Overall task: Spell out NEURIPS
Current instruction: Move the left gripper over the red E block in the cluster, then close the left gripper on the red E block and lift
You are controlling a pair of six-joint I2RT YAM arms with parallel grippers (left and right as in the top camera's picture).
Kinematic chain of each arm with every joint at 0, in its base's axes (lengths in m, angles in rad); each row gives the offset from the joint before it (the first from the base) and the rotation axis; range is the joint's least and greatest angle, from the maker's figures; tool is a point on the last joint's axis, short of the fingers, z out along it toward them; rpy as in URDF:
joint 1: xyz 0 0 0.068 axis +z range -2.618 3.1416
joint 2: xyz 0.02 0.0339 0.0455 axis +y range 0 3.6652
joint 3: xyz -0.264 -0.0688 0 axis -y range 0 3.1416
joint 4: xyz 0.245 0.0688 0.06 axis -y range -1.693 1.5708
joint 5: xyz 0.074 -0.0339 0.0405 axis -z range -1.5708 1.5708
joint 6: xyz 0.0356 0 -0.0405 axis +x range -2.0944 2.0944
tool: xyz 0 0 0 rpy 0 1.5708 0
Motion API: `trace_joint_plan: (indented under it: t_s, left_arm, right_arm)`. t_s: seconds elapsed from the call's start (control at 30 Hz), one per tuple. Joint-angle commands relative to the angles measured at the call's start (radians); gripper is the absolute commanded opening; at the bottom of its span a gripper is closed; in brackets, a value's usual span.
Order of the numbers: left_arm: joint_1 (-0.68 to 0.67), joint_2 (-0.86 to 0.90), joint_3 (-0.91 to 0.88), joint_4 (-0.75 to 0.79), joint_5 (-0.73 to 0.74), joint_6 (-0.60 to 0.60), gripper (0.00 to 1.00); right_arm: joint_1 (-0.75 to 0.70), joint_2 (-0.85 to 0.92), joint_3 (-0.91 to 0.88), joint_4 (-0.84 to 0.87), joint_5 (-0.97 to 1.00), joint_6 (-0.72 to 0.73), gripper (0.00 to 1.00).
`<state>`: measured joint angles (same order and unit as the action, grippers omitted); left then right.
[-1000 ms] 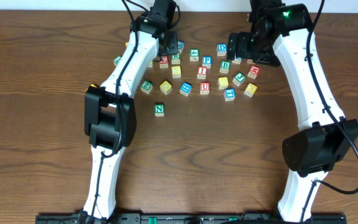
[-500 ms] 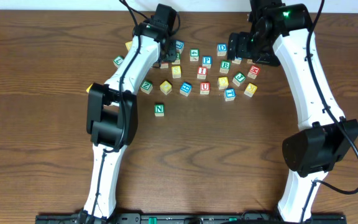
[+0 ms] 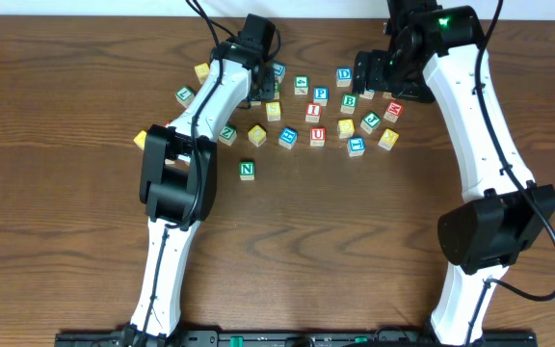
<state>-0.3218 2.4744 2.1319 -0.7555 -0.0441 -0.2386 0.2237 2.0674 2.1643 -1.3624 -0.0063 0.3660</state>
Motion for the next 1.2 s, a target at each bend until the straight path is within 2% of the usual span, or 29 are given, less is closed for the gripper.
trace_joint_plan:
  t_s: [0.0, 0.17, 0.37, 0.57, 0.77, 0.9, 1.07, 1.17]
  left_arm:
    - [0.002, 0.013, -0.006, -0.014, -0.009, 0.010, 0.43]
    - [0.002, 0.014, -0.006, -0.027, -0.009, 0.010, 0.40]
    - [0.001, 0.014, -0.006, -0.029, -0.009, 0.010, 0.32]
    - [0.003, -0.016, 0.008, -0.042, -0.009, 0.010, 0.29]
    - [0.002, -0.123, 0.013, -0.061, -0.009, 0.009, 0.29]
    - [0.001, -0.227, 0.013, -0.134, -0.003, 0.009, 0.29]
    - [-0.008, -0.335, 0.013, -0.281, 0.118, 0.008, 0.29]
    - [-0.030, -0.346, 0.013, -0.397, 0.142, 0.002, 0.29]
  right_arm:
    - [0.000, -0.001, -0.006, -0.001, 0.022, -0.008, 0.96]
    - [0.000, -0.001, -0.006, -0.001, 0.027, -0.008, 0.96]
    - [0.000, -0.001, -0.006, -0.003, 0.027, -0.008, 0.96]
    - [0.000, -0.001, -0.006, -0.003, 0.027, -0.008, 0.96]
    - [0.000, -0.001, -0.006, 0.001, 0.031, -0.008, 0.97]
    - [0.000, -0.001, -0.006, 0.006, 0.031, -0.008, 0.98]
    - [0.000, -0.001, -0.006, 0.018, 0.031, -0.008, 0.98]
    - [0.000, -0.001, -0.006, 0.024, 0.031, -0.008, 0.99]
